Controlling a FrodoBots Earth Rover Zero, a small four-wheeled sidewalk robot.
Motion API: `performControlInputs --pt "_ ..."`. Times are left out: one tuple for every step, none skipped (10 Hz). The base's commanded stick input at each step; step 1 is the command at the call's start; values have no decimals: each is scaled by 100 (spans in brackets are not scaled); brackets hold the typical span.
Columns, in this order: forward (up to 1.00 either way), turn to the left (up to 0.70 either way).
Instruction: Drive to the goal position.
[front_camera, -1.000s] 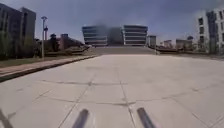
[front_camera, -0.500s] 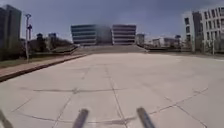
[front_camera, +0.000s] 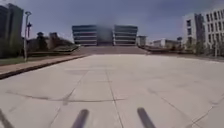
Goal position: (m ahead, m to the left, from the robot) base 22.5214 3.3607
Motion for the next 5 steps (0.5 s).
performControlInputs --pt "70 0" --pt "70 0" --pt "70 0" --pt "70 0" --pt "70 0"
